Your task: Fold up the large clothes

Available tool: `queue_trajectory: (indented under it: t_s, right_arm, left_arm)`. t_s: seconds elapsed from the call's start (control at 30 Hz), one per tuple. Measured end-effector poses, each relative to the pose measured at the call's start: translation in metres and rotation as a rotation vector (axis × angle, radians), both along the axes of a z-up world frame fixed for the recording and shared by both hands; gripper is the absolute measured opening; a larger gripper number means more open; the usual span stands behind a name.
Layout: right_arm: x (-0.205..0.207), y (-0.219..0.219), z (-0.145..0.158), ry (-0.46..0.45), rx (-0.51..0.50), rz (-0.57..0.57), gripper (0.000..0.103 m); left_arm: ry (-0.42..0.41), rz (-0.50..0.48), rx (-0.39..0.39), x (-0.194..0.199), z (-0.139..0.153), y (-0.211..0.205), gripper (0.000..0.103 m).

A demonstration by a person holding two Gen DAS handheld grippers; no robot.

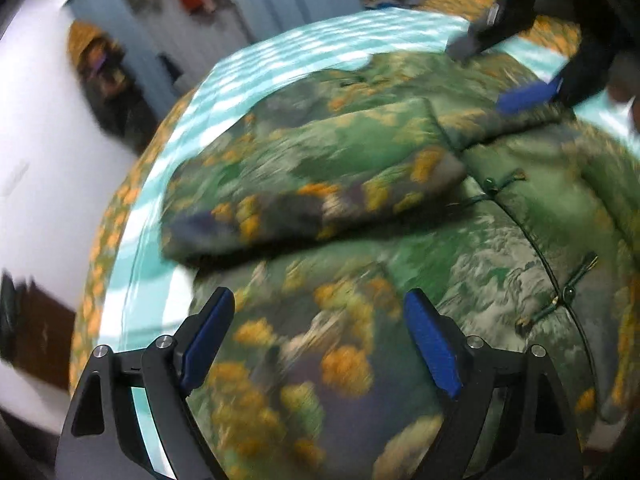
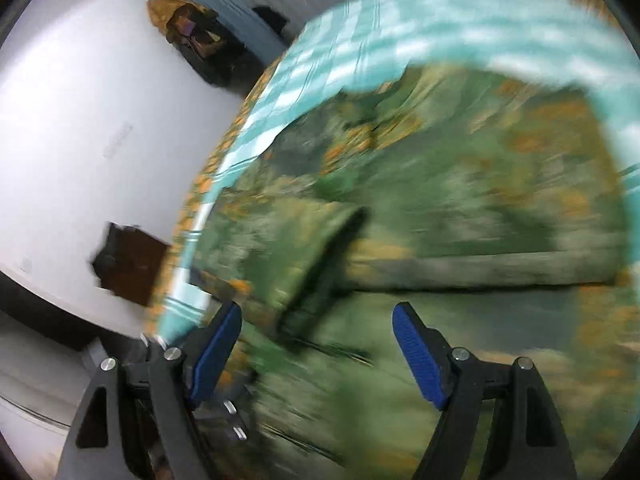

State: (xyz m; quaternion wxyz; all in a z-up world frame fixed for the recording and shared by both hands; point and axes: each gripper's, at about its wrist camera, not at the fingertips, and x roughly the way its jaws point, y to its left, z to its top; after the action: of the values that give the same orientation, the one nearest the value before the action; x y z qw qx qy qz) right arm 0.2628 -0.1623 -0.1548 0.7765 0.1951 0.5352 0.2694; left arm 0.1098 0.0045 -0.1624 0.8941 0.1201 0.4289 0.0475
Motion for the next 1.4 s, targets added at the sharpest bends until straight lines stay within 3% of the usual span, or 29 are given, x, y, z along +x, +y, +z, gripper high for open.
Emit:
queue_trajectory:
  t_s: [0.17, 0.2, 0.23, 0.27, 0.33, 0.47, 0.57, 0.67, 0.73, 0.77, 0.83, 0.93, 1.03, 1.17, 1.27, 1.4]
  right_arm:
    - [0.014, 0.05, -0.043, 0.119, 0.007, 0.034, 0.079]
    - [0.013, 0.054, -0.047, 0.117, -0.002, 0.03, 0.068]
    - [0.012, 0.059, -0.048, 0.099, -0.036, 0.031, 0.036]
    - [0.01, 0.062, -0.047, 0.083, -0.065, 0.036, 0.022]
    - [0.01, 0.063, -0.036, 0.025, -0.097, 0.035, 0.02]
    - [0.027, 0.045, 0.019, -0.192, -0.158, -0.011, 0.018]
    - [0.051, 0.025, 0.039, -0.274, -0.247, -0.051, 0.018]
    - [0.069, 0.014, 0.022, -0.269, -0.351, -0.064, 0.018]
    - [0.075, 0.008, -0.002, -0.218, -0.396, -0.052, 0.019]
    - [0.076, 0.009, -0.019, -0.181, -0.423, -0.035, 0.023]
    - [0.07, 0.005, -0.03, -0.161, -0.45, -0.031, 0.043]
    - [0.054, -0.002, -0.019, -0.195, -0.424, -0.059, 0.058]
    - [0.043, -0.004, 0.006, -0.296, -0.441, -0.066, 0.058]
    - [0.043, 0.017, 0.032, -0.394, -0.398, 0.038, 0.058]
    - [0.055, 0.043, 0.016, -0.355, -0.394, 0.118, 0.058]
    - [0.072, 0.053, -0.036, -0.195, -0.43, 0.132, 0.058]
  left_arm:
    - [0.01, 0.08, -0.065, -0.014, 0.003, 0.029, 0.088]
    - [0.02, 0.094, -0.072, -0.014, 0.001, 0.034, 0.088]
    - [0.031, 0.107, -0.075, -0.015, -0.002, 0.038, 0.088]
    - [0.037, 0.115, -0.078, -0.016, -0.003, 0.04, 0.088]
    - [0.044, 0.134, -0.088, -0.012, -0.009, 0.044, 0.088]
    - [0.037, 0.146, -0.115, -0.008, -0.007, 0.047, 0.088]
    - [0.042, 0.145, -0.135, 0.0, -0.005, 0.047, 0.088]
    - [0.05, 0.146, -0.156, 0.004, -0.003, 0.045, 0.088]
    - [0.059, 0.15, -0.175, 0.008, -0.002, 0.047, 0.088]
    - [0.061, 0.152, -0.185, 0.01, 0.0, 0.047, 0.088]
    - [0.062, 0.156, -0.209, 0.017, 0.008, 0.053, 0.088]
    - [0.041, 0.161, -0.227, 0.027, 0.022, 0.063, 0.088]
    - [0.009, 0.173, -0.249, 0.053, 0.039, 0.076, 0.09]
    - [0.006, 0.191, -0.317, 0.106, 0.046, 0.095, 0.09]
    - [0.06, 0.214, -0.36, 0.148, 0.027, 0.102, 0.09]
    - [0.224, 0.277, -0.38, 0.188, -0.033, 0.106, 0.089]
